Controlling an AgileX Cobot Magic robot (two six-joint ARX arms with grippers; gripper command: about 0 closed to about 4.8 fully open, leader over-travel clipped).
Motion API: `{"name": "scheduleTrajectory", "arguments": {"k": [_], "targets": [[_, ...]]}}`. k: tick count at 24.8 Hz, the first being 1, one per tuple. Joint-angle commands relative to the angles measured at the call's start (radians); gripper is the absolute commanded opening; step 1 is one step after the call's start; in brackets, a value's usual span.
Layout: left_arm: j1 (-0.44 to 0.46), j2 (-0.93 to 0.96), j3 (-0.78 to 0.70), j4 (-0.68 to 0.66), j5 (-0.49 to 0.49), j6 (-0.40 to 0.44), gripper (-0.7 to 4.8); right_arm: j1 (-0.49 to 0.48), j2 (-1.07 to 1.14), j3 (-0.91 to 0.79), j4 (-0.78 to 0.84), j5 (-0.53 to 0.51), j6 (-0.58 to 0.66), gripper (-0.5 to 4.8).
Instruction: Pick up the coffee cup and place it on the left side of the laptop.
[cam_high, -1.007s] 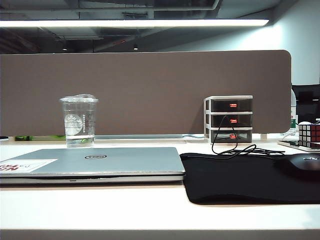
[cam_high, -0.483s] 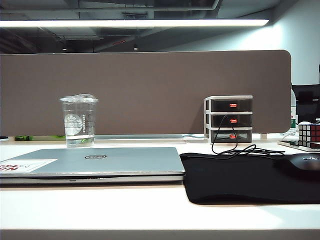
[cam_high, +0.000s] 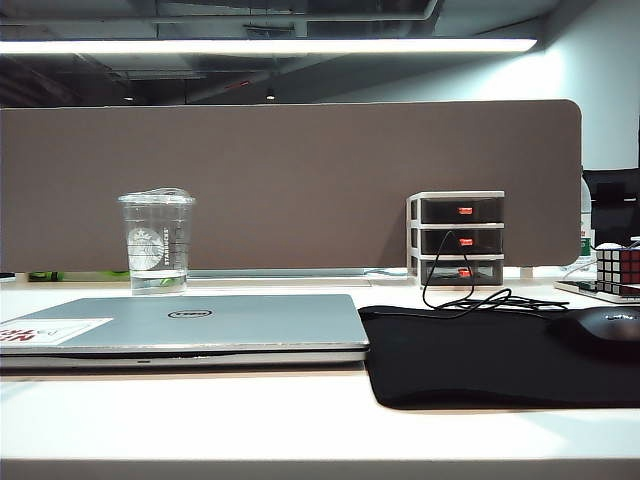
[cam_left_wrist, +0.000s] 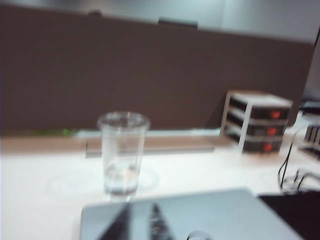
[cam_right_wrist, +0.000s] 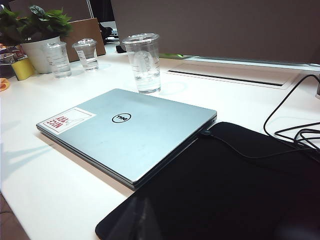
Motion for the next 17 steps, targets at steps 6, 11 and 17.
{"name": "scheduleTrajectory", "arguments": {"k": [6, 11, 17], "targets": [[-0.002, 0.000, 0.004, -0.009, 0.019, -0.089, 1.12, 0.000, -0.002, -0.005, 0.010, -0.004, 0.003, -0.01], [-0.002, 0.000, 0.044, -0.166, 0.014, -0.110, 2.50, 0.000, -0.002, -0.005, 0.010, -0.004, 0.003, -0.01], [-0.001, 0.001, 0.138, -0.231, -0.021, -0.104, 2.50, 0.000, -0.002, -0.005, 0.011, -0.004, 0.003, -0.01]]}}
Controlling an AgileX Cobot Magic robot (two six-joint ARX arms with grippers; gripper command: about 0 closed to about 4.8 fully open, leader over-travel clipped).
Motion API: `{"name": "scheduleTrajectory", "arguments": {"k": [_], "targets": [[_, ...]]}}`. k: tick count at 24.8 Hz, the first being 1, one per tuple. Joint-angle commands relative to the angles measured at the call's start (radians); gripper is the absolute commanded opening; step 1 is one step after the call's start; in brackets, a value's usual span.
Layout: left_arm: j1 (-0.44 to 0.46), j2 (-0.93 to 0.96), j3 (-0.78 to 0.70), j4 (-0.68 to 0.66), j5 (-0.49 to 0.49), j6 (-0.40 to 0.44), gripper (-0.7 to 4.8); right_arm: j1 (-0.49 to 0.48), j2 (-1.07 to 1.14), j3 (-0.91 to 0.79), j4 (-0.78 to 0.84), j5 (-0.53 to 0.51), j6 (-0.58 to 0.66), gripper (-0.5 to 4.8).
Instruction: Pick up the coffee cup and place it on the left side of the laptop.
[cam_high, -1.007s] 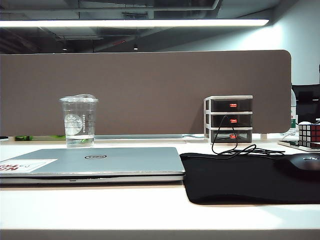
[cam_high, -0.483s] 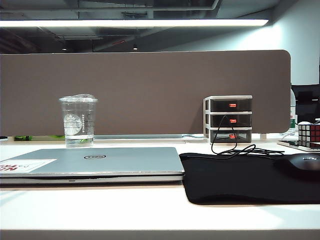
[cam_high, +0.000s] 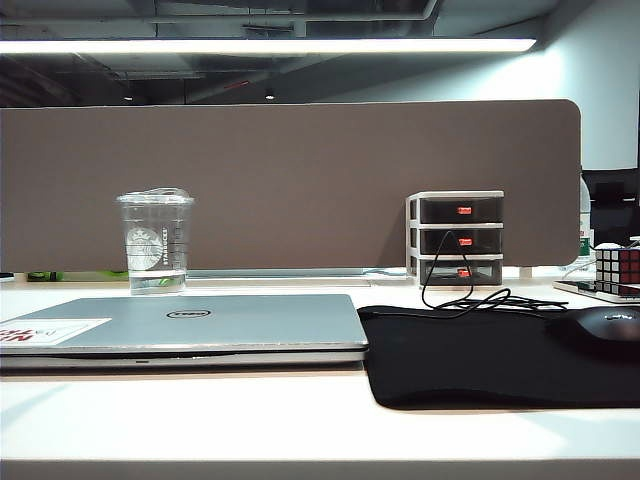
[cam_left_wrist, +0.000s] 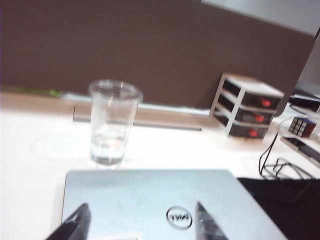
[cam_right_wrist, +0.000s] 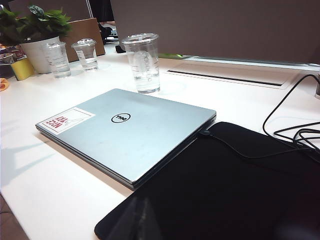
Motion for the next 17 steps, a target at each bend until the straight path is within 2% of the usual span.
{"name": "scheduleTrajectory", "arguments": {"k": [1, 6, 9, 10, 12, 15, 17], "targets": [[-0.001, 0.009, 0.072, -0.014, -0.058, 0.010, 2.50, 0.000, -0.002, -0.005, 0.011, -0.004, 0.003, -0.01], [-0.001, 0.121, 0.157, -0.034, -0.080, 0.039, 2.55, 0.000, -0.002, -0.005, 0.011, 0.011, 0.003, -0.01], [-0.001, 0.261, 0.229, -0.006, -0.080, 0.073, 3.39, 0.000, -0.002, -0.005, 0.011, 0.011, 0.003, -0.01], [-0.001, 0.332, 0.253, 0.040, -0.080, 0.107, 3.70, 0.000, -0.002, -0.005, 0.011, 0.011, 0.003, -0.01], [-0.001, 0.412, 0.278, 0.101, -0.079, 0.145, 3.85, 0.000, -0.002, -0.005, 0.011, 0.011, 0.003, -0.01], [-0.001, 0.570, 0.313, 0.209, -0.056, 0.219, 4.72, 0.000, -0.002, -0.005, 0.010, 0.010, 0.003, -0.01], [0.000, 0.653, 0.326, 0.254, -0.019, 0.270, 4.79, 0.000, -0.002, -0.005, 0.011, 0.010, 0.003, -0.01]]}}
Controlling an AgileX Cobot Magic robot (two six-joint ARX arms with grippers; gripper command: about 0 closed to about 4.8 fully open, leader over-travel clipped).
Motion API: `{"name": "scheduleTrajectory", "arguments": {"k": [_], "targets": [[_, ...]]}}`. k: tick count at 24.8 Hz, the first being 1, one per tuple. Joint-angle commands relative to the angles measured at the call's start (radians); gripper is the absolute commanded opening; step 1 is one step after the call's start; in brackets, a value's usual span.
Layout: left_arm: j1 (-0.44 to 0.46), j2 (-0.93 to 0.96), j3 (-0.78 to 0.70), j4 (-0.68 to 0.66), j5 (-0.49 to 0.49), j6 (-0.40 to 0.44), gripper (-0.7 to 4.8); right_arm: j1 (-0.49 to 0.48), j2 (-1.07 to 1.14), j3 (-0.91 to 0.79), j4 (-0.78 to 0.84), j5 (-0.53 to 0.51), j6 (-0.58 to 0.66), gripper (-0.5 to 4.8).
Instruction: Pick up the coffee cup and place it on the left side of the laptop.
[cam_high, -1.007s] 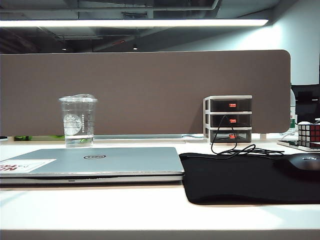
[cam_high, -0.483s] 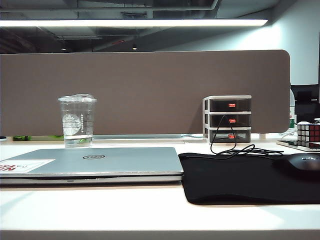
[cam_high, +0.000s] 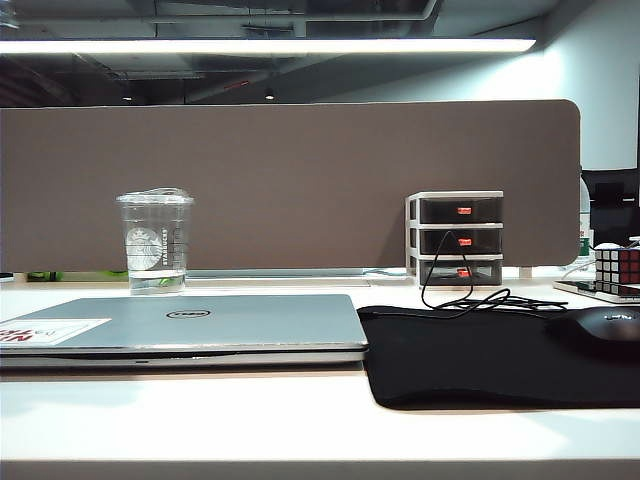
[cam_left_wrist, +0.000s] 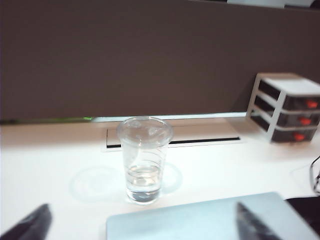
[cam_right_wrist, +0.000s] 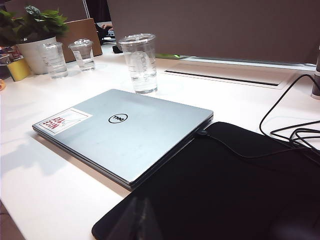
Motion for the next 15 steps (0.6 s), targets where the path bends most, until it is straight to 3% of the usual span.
{"name": "scheduleTrajectory", "arguments": {"k": [1, 8, 15], "targets": [[0.000, 0.118, 0.021, 0.083, 0.061, 0.101, 4.79, 0.000, -0.002, -0.005, 0.011, -0.001, 0.003, -0.01], [0.052, 0.354, 0.029, 0.219, 0.163, 0.130, 4.79, 0.000, -0.002, -0.005, 0.010, -0.002, 0.003, -0.01], [0.240, 0.592, 0.032, 0.452, 0.400, 0.122, 4.79, 0.000, -0.002, -0.005, 0.010, -0.001, 0.003, -0.01]]}}
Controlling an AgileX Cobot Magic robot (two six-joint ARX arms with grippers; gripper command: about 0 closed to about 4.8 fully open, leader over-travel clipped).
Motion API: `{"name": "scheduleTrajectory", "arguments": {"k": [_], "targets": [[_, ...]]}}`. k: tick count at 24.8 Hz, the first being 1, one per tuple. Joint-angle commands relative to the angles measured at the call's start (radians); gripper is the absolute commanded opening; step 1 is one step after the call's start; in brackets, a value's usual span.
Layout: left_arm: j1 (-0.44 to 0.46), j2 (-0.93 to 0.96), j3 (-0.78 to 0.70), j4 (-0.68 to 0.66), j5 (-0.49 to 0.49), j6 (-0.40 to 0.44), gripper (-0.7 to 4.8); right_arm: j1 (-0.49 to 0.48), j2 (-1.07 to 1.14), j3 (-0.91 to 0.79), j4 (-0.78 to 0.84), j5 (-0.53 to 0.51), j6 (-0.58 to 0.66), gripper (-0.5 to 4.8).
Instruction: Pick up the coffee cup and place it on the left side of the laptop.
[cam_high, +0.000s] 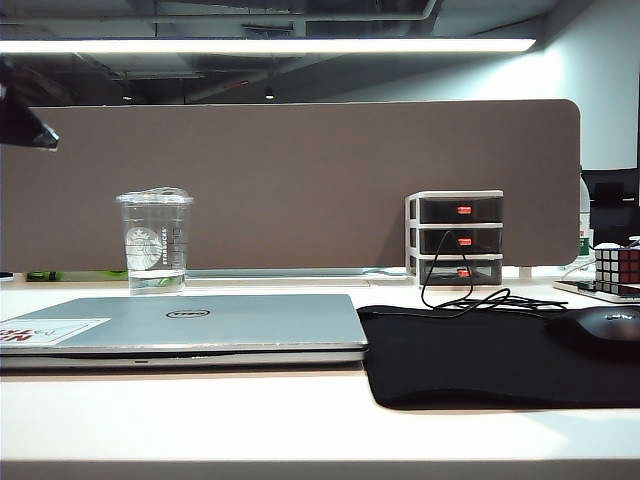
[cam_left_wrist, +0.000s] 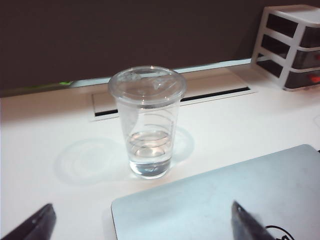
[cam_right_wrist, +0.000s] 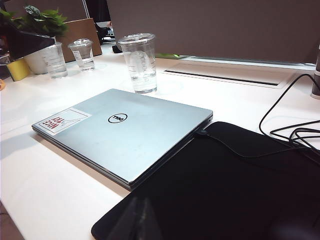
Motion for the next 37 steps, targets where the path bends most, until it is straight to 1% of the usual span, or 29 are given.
{"name": "scheduleTrajectory", "arguments": {"k": [1, 2, 3, 4, 6, 8, 10, 17, 21, 27, 32, 34, 37], "targets": [[0.064, 0.078, 0.008, 0.117, 0.114, -0.003, 4.79, 0.000, -0.002, -0.005, 0.011, -0.001, 0.003, -0.01], [0.084, 0.126, 0.017, 0.170, 0.131, -0.030, 4.79, 0.000, -0.002, -0.005, 0.011, -0.001, 0.003, -0.01], [0.096, 0.161, 0.023, 0.212, 0.137, -0.039, 4.79, 0.000, -0.002, -0.005, 0.011, -0.001, 0.003, -0.01], [0.101, 0.226, 0.043, 0.283, 0.169, -0.043, 4.79, 0.000, -0.002, -0.005, 0.011, -0.001, 0.003, -0.01], [0.105, 0.338, 0.094, 0.345, 0.216, -0.048, 4.79, 0.000, -0.002, -0.005, 0.011, -0.001, 0.003, -0.01], [0.098, 0.413, 0.143, 0.348, 0.251, -0.048, 4.79, 0.000, -0.002, -0.005, 0.010, -0.001, 0.003, -0.01], [0.094, 0.463, 0.180, 0.348, 0.260, -0.049, 4.79, 0.000, -0.002, -0.005, 0.010, -0.001, 0.003, -0.01], [0.095, 0.605, 0.301, 0.350, 0.263, -0.046, 4.79, 0.000, -0.002, -0.005, 0.009, -0.004, 0.003, -0.01], [0.080, 0.676, 0.352, 0.351, 0.263, -0.042, 4.79, 0.000, -0.002, -0.005, 0.006, -0.016, 0.002, -0.01], [0.048, 0.754, 0.402, 0.350, 0.293, -0.035, 4.79, 0.000, -0.002, -0.005, 0.003, -0.016, 0.002, -0.01], [-0.037, 0.814, 0.460, 0.351, 0.166, -0.013, 4.79, 0.000, -0.002, -0.005, 0.003, -0.016, 0.002, -0.01], [-0.056, 0.831, 0.480, 0.351, 0.145, -0.013, 4.79, 0.000, -0.002, -0.005, 0.002, -0.016, 0.002, -0.01], [-0.080, 0.856, 0.503, 0.351, 0.085, -0.018, 4.79, 0.000, -0.002, -0.005, 0.002, -0.016, 0.003, -0.01]]}}
